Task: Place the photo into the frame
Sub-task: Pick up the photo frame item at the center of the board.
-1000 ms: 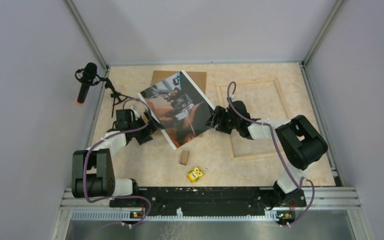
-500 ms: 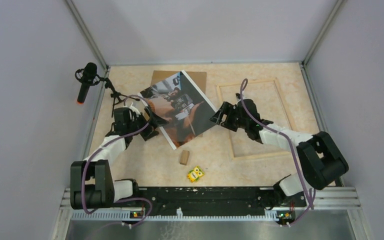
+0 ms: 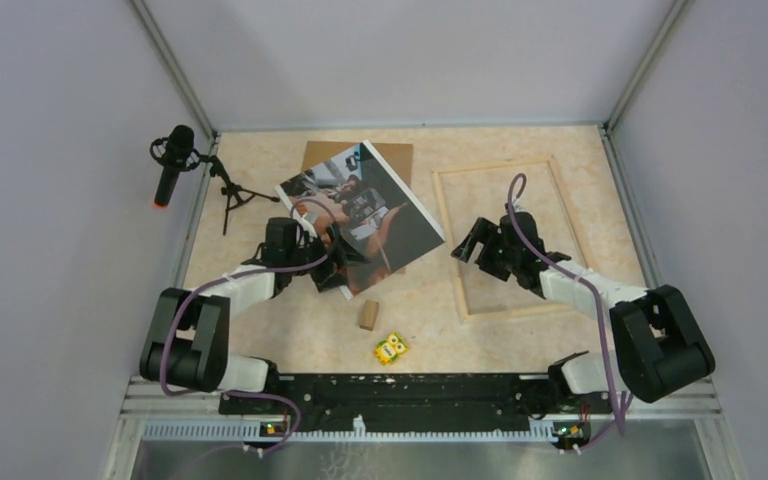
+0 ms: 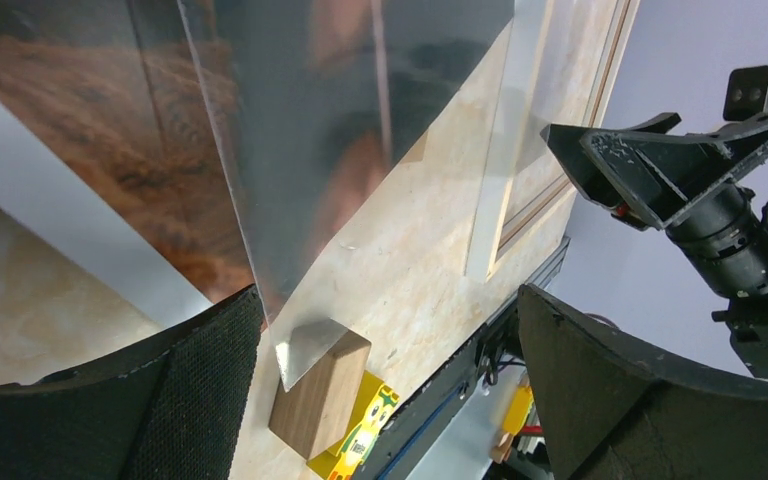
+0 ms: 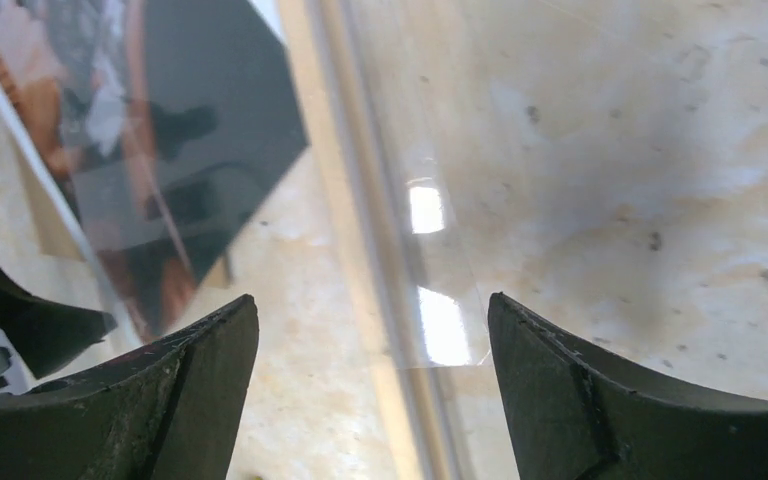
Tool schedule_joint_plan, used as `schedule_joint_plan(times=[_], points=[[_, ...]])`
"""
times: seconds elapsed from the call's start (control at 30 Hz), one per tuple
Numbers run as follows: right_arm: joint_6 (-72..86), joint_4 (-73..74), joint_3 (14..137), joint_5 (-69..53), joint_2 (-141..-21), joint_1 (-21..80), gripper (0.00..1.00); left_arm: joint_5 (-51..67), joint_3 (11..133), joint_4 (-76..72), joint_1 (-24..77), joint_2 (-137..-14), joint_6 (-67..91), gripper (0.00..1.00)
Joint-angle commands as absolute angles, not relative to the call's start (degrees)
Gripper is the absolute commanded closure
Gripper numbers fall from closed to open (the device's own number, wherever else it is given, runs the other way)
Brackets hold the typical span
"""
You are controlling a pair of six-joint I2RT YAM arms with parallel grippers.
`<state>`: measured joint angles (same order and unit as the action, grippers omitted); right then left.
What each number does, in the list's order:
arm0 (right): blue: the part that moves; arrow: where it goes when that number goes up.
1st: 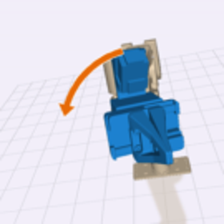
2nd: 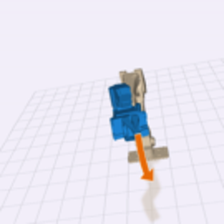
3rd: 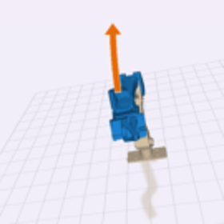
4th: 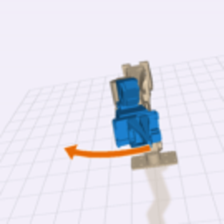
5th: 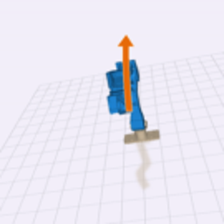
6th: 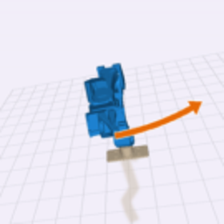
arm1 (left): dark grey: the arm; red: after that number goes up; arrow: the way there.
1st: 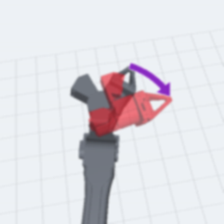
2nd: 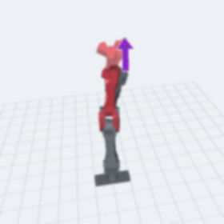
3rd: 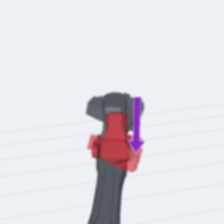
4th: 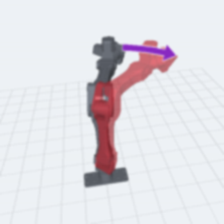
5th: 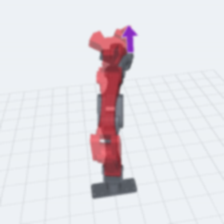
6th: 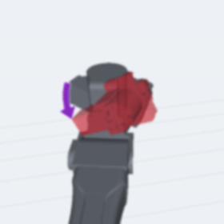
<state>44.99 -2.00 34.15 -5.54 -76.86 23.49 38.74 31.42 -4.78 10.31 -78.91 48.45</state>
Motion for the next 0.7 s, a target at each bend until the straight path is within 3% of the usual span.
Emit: schedule_joint_plan(times=[0.0,0.37,0.67], points=[[42.4,-0.7,32.0,-7.4,-74.3,20.2,0.16,40.1,33.1,-10.0,12.3,-80.9,49.7,0.02],[41.3,-9.4,24.6,-25.2,-73.2,8.6,0.15,35.5,34.0,-6.3,12.1,-81.6,44.8,0.02],[50.2,-30.8,21.0,-34.5,-83.2,7.1,0.30,36.3,33.6,-7.2,12.1,-83.4,43.7,0.02]])
